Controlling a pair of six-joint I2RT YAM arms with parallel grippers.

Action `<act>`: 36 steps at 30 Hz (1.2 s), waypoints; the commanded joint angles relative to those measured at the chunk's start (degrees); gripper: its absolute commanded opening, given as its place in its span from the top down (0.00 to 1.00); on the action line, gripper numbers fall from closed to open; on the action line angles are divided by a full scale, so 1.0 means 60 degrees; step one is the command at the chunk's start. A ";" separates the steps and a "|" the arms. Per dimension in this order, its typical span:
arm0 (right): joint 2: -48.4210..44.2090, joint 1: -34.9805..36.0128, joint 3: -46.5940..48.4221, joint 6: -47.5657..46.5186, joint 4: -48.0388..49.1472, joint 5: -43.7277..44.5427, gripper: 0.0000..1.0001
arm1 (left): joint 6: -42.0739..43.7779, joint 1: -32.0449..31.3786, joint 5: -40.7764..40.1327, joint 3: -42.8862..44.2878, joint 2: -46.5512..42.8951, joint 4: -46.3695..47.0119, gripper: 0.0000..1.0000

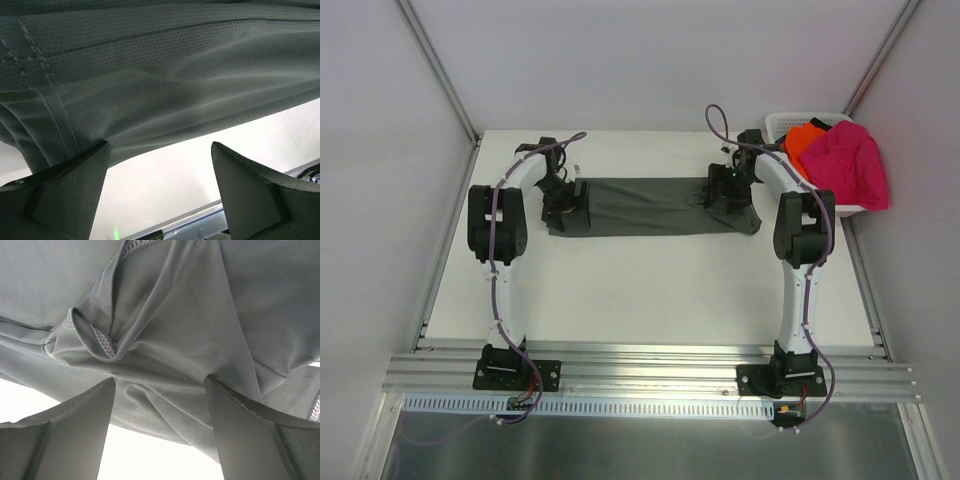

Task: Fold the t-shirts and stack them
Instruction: Fold the tshirt

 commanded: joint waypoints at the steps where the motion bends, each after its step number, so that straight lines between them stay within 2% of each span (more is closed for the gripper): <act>1: 0.0326 -0.0120 0.0423 0.0015 -0.0128 0.0085 0.23 | 0.0167 0.0250 -0.0328 -0.0323 -0.0269 -0.0207 0.16; 12: 0.0239 -0.0105 0.0658 0.0102 -0.0069 0.0026 0.23 | 0.0255 0.0221 -0.0284 -0.0837 -0.1293 -0.0281 0.18; 21: -0.1123 -0.0017 0.0366 0.0249 0.0048 0.0085 0.20 | 0.0460 0.0103 -0.0459 0.1126 -0.1895 -0.0310 0.17; 25: -0.1197 -0.0003 0.0116 0.0206 0.0092 0.0026 0.20 | 0.0663 0.0060 -0.0328 0.1741 -0.1325 -0.0295 0.17; 36: -0.0875 0.0276 0.0014 0.0000 0.0078 0.0070 0.20 | 0.0958 0.0030 -0.0416 0.3777 0.1385 -0.0222 0.18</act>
